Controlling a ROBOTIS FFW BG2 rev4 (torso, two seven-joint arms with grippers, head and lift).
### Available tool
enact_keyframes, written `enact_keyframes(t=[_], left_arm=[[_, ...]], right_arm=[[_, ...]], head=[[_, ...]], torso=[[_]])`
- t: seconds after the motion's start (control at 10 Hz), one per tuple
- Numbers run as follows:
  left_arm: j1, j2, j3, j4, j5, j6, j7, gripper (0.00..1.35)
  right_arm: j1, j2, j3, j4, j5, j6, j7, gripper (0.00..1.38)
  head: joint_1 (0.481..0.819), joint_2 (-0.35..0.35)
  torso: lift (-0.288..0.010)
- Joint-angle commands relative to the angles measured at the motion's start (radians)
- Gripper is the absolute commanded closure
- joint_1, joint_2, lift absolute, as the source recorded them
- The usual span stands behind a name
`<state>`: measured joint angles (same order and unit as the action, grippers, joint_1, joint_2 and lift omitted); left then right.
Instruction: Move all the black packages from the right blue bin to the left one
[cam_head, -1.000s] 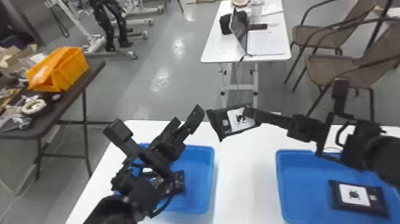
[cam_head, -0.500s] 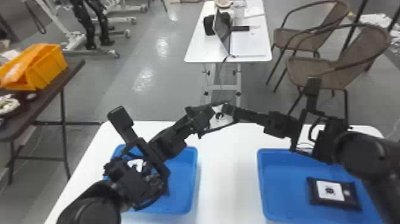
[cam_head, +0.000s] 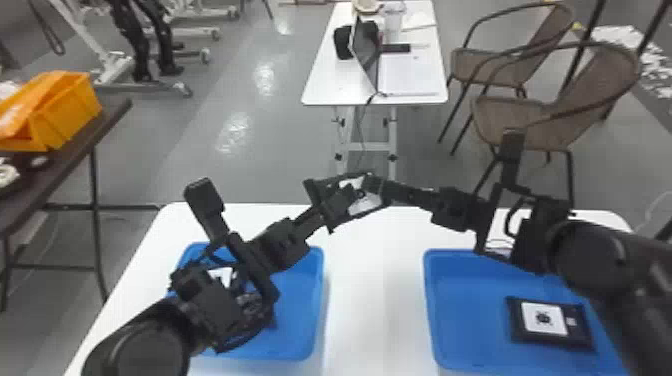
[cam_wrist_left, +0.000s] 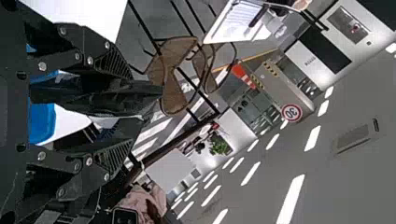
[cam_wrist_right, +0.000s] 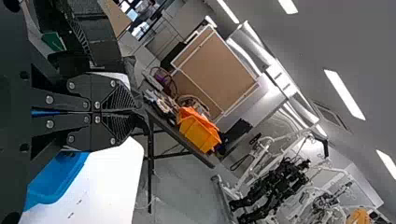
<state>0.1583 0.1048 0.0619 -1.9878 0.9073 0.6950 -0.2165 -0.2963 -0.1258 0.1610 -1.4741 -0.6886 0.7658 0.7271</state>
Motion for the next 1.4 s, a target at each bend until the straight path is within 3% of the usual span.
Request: enact_keyframes(t=[0.0, 0.2, 0.3, 0.4, 0.5, 0.8, 1.0, 1.2, 1.3], left_arm=[[0.000, -0.002, 0.009, -0.002, 0.007, -0.005, -0.004, 1.22], [0.014, -0.007, 0.013, -0.002, 0.007, -0.054, -0.004, 1.22], [0.020, -0.016, 0.019, -0.002, 0.007, -0.075, -0.003, 1.22], [0.033, -0.027, 0.030, -0.002, -0.015, -0.097, -0.001, 1.22], [0.044, -0.031, 0.050, -0.003, -0.082, -0.111, 0.002, 1.22], [0.130, -0.039, 0.124, -0.035, -0.504, -0.157, 0.031, 1.22], [0.228, -0.105, 0.148, -0.034, -0.765, -0.256, 0.086, 1.22], [0.256, -0.107, 0.148, -0.040, -1.018, -0.290, 0.077, 1.22], [0.262, -0.107, 0.121, -0.066, -1.113, -0.239, 0.083, 1.22]], right_arm=[[0.000, 0.000, 0.000, 0.008, -0.002, -0.008, 0.000, 1.13], [0.000, 0.002, 0.008, 0.017, -0.005, -0.016, 0.000, 1.08], [0.002, 0.002, 0.008, 0.028, -0.006, -0.033, 0.002, 0.86], [0.016, 0.002, 0.000, 0.028, -0.005, -0.060, 0.002, 0.33], [0.048, 0.005, -0.024, 0.009, 0.008, -0.080, 0.000, 0.01], [0.200, 0.015, -0.175, -0.167, 0.201, -0.059, -0.052, 0.28], [0.302, 0.038, -0.275, -0.232, 0.250, -0.056, -0.069, 0.32], [0.367, 0.061, -0.347, -0.285, 0.319, -0.033, -0.086, 0.32], [0.388, 0.068, -0.364, -0.327, 0.377, -0.006, -0.095, 0.32]], head=[[0.695, 0.120], [0.695, 0.125], [0.695, 0.129], [0.695, 0.135], [0.695, 0.141], [0.695, 0.160], [0.695, 0.188], [0.695, 0.197], [0.695, 0.198]], torso=[[-0.040], [-0.040], [-0.040], [-0.040], [-0.040], [-0.040], [-0.040], [-0.040], [-0.040]])
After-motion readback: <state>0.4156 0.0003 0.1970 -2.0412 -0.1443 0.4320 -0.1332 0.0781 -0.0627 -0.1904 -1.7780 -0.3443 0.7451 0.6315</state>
